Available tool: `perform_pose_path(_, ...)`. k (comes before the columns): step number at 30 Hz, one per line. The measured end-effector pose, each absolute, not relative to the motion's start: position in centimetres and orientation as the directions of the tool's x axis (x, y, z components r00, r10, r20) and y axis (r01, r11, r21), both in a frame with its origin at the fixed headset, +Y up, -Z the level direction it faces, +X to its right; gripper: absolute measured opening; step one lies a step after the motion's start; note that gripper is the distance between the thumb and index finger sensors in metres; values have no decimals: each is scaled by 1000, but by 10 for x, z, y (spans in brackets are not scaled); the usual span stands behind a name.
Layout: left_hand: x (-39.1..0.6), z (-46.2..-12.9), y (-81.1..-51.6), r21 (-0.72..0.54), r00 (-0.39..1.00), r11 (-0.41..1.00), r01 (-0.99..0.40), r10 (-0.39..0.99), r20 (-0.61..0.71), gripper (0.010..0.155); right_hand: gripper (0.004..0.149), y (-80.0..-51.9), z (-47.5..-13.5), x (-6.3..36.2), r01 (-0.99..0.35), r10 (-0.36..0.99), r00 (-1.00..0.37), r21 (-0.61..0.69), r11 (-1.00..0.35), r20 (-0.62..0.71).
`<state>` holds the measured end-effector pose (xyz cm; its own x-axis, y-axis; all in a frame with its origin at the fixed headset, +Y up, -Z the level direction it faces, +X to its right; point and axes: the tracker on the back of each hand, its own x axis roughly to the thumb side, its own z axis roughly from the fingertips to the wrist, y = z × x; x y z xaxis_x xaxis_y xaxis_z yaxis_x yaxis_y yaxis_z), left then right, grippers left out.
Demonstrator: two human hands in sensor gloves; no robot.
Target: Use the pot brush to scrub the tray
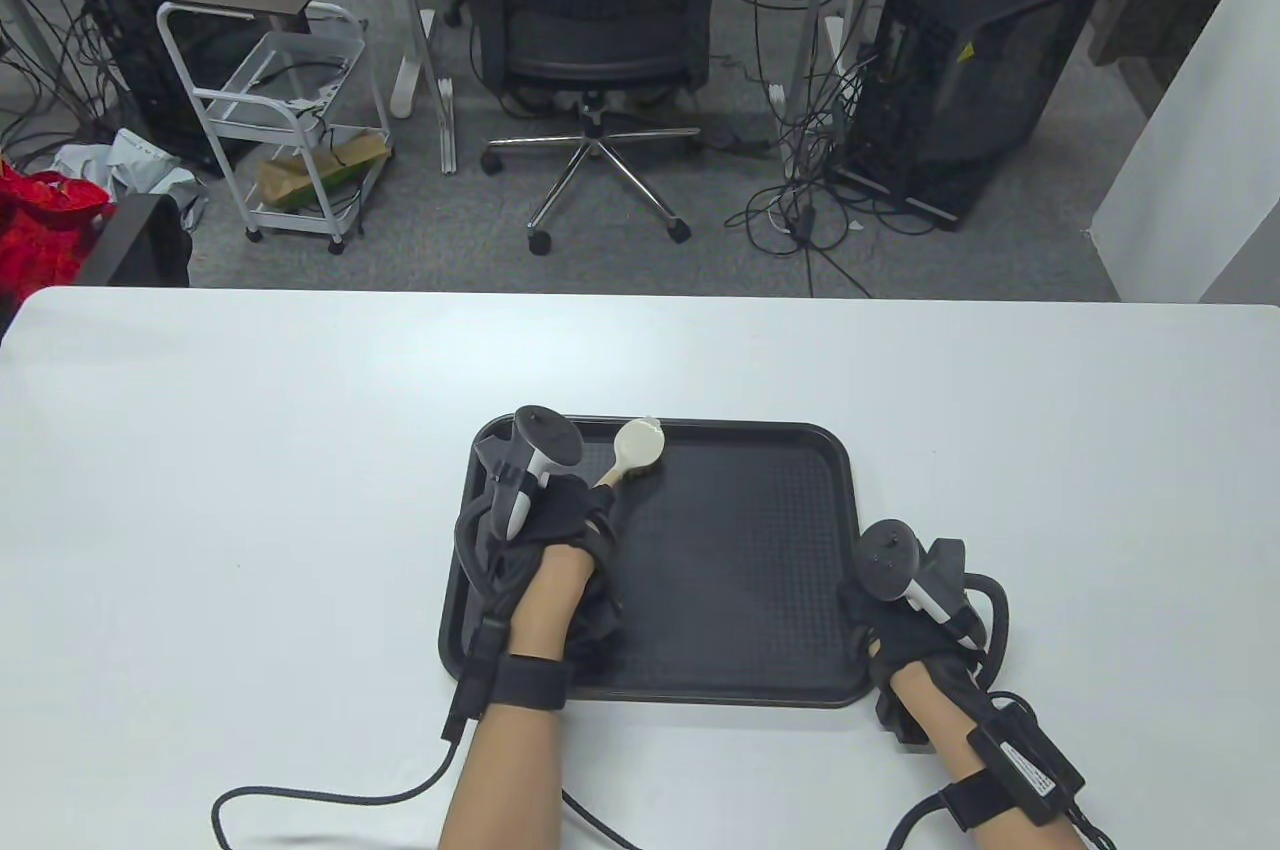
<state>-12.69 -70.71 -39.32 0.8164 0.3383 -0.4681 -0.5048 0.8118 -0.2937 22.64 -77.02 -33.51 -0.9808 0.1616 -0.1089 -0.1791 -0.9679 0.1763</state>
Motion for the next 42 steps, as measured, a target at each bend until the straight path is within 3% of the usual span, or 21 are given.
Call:
perform_pose_path(5,-151,-392,-704,-296,758,741,-603,415,-503,62,59,-770,-335,226,-179,162,-981,176,-968,-109)
perform_pose_path(14,-200,-386,-700,-170,685,759,-629,437,-583,61,59,-770,-335,227,-181,164,-980,177,-967,-109)
perform_pose_path(27,-234,-374,-698,-49,591,743,-668,490,-641,61,60,-769,-335,227,-180,162,-981,178,-968,-110)
perform_pose_path(30,-224,-377,-692,-38,593,707,-706,562,-577,61,59,-769,-335,227,-181,164,-980,178,-967,-110)
perform_pose_path(34,-187,-386,-682,-121,602,619,-776,668,-438,62,60,-769,-335,227,-181,163,-980,178,-967,-110)
perform_pose_path(42,-93,-392,-679,-321,683,608,-726,692,-234,62,60,-769,-335,227,-183,165,-980,180,-967,-110)
